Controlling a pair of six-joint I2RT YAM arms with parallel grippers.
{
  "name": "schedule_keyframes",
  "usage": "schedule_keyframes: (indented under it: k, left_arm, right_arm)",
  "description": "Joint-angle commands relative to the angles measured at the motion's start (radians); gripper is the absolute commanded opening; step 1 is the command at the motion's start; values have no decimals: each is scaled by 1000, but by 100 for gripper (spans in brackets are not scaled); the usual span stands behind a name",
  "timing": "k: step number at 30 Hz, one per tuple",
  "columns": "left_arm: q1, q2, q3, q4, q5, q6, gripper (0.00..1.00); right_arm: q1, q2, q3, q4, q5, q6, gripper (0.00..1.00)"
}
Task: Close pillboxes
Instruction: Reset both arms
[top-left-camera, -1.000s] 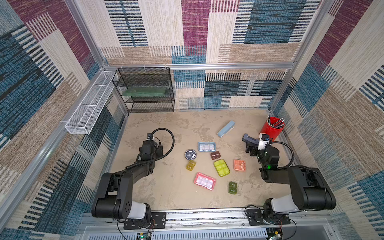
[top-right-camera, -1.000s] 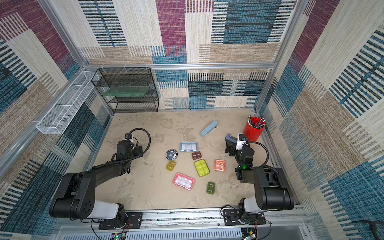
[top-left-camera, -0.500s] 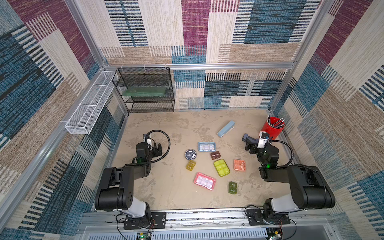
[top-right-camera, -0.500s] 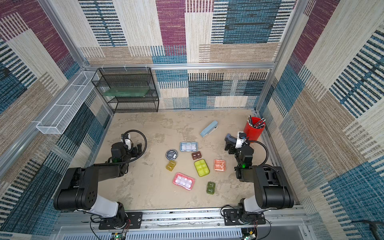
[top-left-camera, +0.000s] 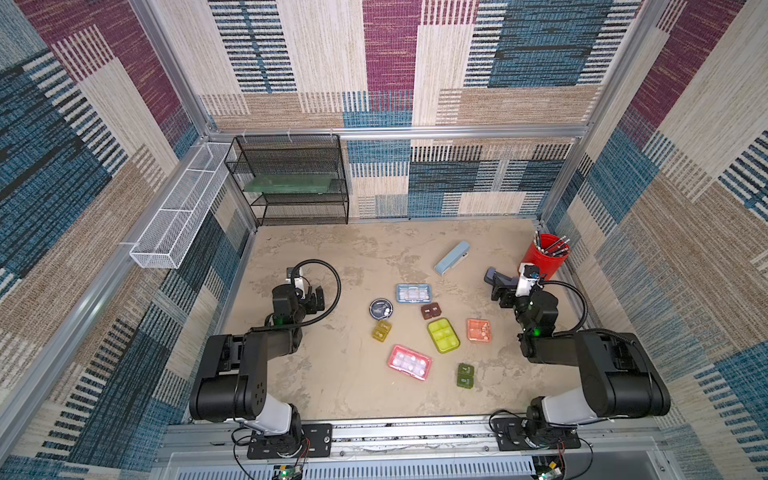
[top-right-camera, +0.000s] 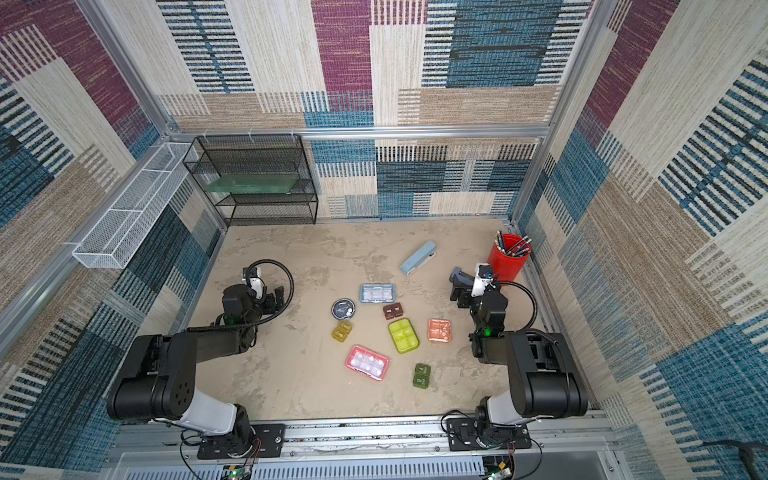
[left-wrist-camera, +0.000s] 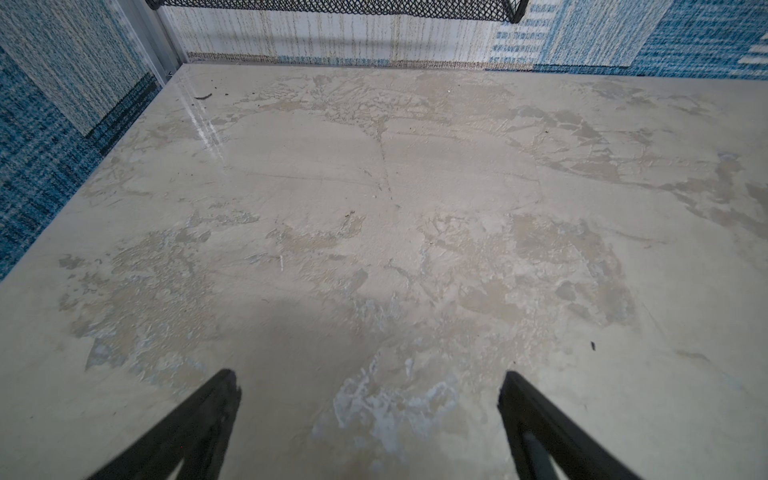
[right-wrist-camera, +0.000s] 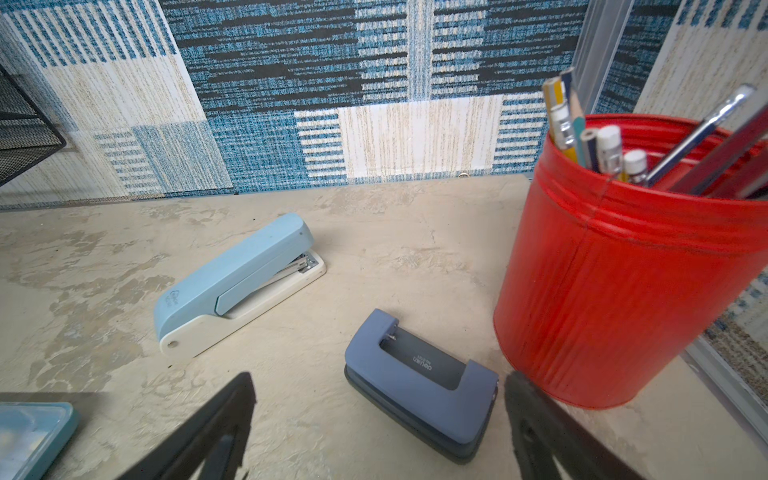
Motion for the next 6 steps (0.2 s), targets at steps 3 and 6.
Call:
schedule_keyframes:
  k: [3, 6]
  left_arm:
    - [1, 1, 5, 23, 18, 12, 100]
    - [0, -5, -2, 32, 18, 12, 100]
  right_arm:
    - [2, -1, 0, 24, 12, -11, 95]
    - [2, -1, 1, 24, 12, -11, 95]
